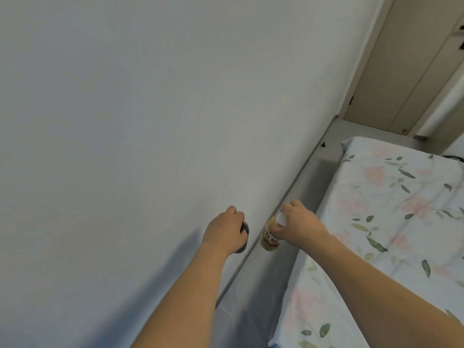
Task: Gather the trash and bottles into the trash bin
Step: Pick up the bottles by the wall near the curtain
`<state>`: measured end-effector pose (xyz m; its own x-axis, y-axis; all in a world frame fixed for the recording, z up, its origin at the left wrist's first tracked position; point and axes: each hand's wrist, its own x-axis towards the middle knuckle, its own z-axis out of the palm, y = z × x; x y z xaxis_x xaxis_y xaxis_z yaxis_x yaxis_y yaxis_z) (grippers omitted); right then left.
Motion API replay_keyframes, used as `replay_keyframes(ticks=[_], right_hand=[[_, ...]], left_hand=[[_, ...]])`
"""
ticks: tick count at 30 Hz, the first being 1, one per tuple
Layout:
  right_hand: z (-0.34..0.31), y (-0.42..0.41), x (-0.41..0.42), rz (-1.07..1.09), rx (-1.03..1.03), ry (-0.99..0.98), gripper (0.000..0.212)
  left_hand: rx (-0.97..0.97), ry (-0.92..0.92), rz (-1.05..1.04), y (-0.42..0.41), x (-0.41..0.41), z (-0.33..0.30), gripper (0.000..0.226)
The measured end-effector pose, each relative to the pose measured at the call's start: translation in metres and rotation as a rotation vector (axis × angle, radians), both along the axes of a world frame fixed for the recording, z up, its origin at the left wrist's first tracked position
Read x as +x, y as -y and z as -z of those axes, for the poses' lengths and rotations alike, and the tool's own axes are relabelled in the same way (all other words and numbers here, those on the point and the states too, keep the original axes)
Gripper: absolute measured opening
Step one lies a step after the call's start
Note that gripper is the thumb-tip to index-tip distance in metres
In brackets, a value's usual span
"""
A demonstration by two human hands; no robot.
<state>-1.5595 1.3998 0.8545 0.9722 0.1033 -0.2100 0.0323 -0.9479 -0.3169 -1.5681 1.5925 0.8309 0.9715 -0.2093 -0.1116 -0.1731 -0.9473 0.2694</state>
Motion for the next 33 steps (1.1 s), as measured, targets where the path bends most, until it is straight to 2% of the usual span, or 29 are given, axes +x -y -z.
replay_keyframes(ticks=[4, 19, 24, 33], right_hand=[[-0.001, 0.034, 0.037, 0.112, 0.043, -0.014, 0.039], [-0.014, 0.119, 0.17, 0.382, -0.003, 0.143, 0.037], [-0.019, 0.169, 0.208, 0.464, -0.007, 0.125, 0.036], [-0.023, 0.272, 0.292, 0.593, 0.013, 0.108, 0.042]], left_hand=[[0.069, 0.038, 0.185, 0.035, 0.06, -0.002, 0.023], [0.123, 0.123, 0.497, 0.156, 0.247, -0.019, 0.021], [0.17, 0.067, 0.611, 0.213, 0.302, -0.021, 0.022], [0.207, 0.09, 0.711, 0.327, 0.409, -0.042, 0.023]])
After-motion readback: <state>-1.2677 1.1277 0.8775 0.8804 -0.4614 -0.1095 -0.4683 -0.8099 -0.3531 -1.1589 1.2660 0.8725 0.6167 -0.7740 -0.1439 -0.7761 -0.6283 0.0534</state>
